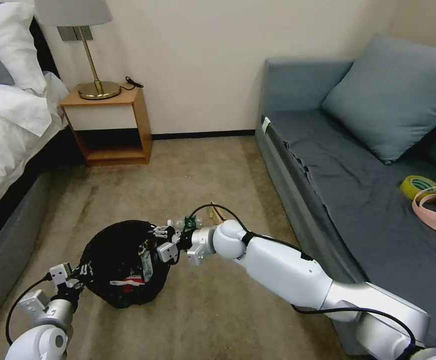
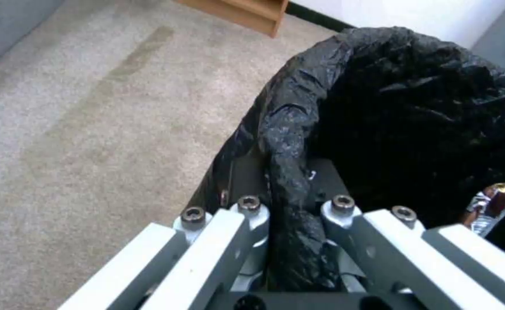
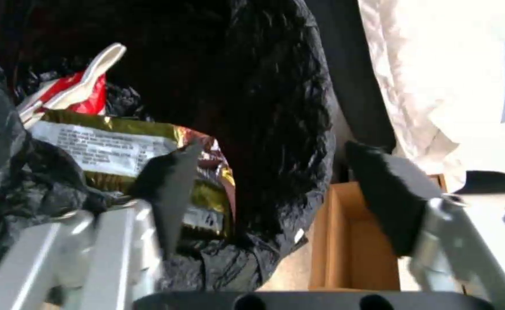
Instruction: Pick up the trash bin, then pick up the garbage on the floor and place it into the trash bin.
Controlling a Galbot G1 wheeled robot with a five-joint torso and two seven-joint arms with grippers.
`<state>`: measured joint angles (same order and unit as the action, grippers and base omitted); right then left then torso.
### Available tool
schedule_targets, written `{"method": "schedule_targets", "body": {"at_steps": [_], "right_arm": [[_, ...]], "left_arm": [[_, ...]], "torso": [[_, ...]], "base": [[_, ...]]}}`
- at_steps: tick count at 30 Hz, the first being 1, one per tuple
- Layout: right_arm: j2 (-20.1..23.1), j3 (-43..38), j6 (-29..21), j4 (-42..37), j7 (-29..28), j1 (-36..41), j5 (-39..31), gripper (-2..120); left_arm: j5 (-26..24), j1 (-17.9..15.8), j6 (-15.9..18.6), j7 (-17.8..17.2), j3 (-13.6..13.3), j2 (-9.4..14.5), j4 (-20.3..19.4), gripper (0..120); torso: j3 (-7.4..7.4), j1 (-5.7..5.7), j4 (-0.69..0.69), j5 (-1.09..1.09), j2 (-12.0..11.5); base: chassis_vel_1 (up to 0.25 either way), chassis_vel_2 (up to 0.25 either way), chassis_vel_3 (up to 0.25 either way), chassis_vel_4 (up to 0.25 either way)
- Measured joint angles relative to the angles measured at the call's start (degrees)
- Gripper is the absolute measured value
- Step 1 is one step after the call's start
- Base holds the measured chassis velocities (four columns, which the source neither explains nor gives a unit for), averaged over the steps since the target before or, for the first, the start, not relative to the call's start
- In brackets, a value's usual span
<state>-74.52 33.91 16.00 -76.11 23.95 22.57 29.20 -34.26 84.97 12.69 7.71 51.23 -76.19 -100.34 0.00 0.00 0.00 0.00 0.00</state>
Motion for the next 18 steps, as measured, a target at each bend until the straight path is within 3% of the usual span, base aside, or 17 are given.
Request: {"method": "schedule_targets", "body": {"at_steps": [8, 18], "right_arm": [[0.7, -2.6, -0.1, -0.9, -5.0, 1.0, -1.0, 98], [3.5, -10.4, -2.4, -4.1, -15.9, 4.3, -5.1, 100]], "left_arm": [[-0.5, -0.1, -0.1, 0.0, 0.5, 0.6, 0.3, 5], [-1.1, -0.2, -0.2, 0.0, 0.7, 0.7, 0.3, 5]], "torso": [[0.00, 0.00, 0.01, 0.00, 0.0], [0.00, 0.00, 0.00, 0.01, 0.0]], "base": [[0.000, 0.000, 0.000, 0.000], [0.000, 0.000, 0.000, 0.000]]}}
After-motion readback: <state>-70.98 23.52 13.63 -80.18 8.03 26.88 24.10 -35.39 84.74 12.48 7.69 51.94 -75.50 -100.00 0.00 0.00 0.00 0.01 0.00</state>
